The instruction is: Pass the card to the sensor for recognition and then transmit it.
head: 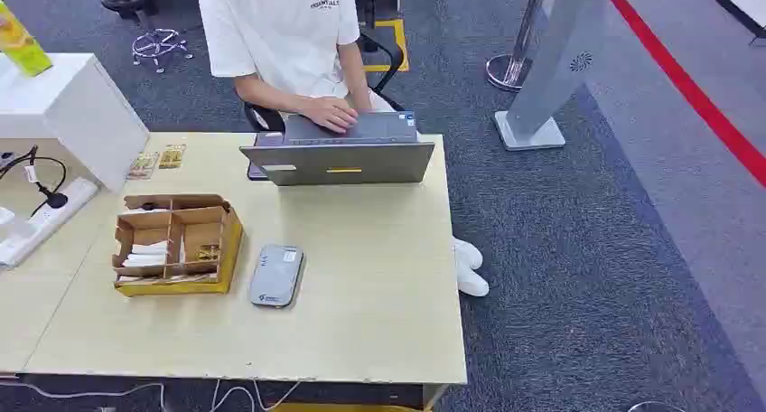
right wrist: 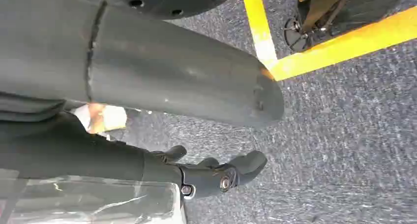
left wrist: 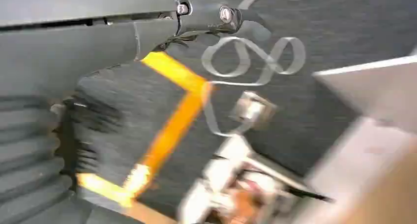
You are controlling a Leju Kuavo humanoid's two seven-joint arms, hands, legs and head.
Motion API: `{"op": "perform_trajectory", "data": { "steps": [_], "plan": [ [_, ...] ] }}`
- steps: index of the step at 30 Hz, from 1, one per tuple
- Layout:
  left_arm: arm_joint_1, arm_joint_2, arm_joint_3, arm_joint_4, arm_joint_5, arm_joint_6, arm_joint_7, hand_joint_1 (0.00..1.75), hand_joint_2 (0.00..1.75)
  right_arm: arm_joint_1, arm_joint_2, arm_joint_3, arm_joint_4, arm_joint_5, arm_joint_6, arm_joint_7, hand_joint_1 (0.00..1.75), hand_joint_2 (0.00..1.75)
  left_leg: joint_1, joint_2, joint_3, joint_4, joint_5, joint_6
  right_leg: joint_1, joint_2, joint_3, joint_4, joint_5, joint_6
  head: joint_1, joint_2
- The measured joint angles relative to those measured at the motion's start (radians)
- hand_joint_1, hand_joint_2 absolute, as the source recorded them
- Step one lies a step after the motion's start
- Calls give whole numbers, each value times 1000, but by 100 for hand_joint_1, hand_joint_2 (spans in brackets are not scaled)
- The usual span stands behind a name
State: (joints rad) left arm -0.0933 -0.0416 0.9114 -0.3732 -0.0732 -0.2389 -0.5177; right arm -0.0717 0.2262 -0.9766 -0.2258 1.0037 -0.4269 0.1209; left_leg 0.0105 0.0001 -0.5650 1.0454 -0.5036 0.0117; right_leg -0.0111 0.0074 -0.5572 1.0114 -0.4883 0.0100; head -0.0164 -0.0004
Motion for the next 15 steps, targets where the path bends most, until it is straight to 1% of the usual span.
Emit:
{"op": "perform_trajectory", "data": {
  "steps": [2, 5, 9, 13, 15],
  "plan": [
    [-4, -9, 4, -48, 29, -24, -19, 0, 175, -4, 6, -22, 4, 21, -12, 4, 0, 0, 0, 0, 0, 0, 0, 0, 0, 0, 0, 0, 0, 0, 0, 0],
    [-2, -32, 5, -134, 72, -50, -27, 0, 175, -9, 11, -46, 9, 41, -26, 9, 0, 0, 0, 0, 0, 0, 0, 1, 0, 0, 0, 0, 0, 0, 0, 0],
    [10, -67, 5, -257, 127, -61, -30, 0, 175, -14, 16, -71, 14, 57, -35, 12, 0, 0, -1, 0, -1, 0, 0, 1, -1, 0, 0, 0, 0, 1, 0, 0],
    [52, -101, -2, -389, 185, -61, -36, 0, 175, -16, 19, -89, 17, 68, -45, 15, 0, 0, 0, -1, -3, 1, 1, 2, -1, -1, -2, -1, 1, 1, 0, 0],
    [59, -116, -11, -458, 213, -61, -42, 0, 175, -18, 21, -99, 19, 76, -48, 17, 0, 0, 0, -2, -4, 1, 1, 2, -1, -3, -2, -1, 1, 1, 1, 0]
  ]
}}
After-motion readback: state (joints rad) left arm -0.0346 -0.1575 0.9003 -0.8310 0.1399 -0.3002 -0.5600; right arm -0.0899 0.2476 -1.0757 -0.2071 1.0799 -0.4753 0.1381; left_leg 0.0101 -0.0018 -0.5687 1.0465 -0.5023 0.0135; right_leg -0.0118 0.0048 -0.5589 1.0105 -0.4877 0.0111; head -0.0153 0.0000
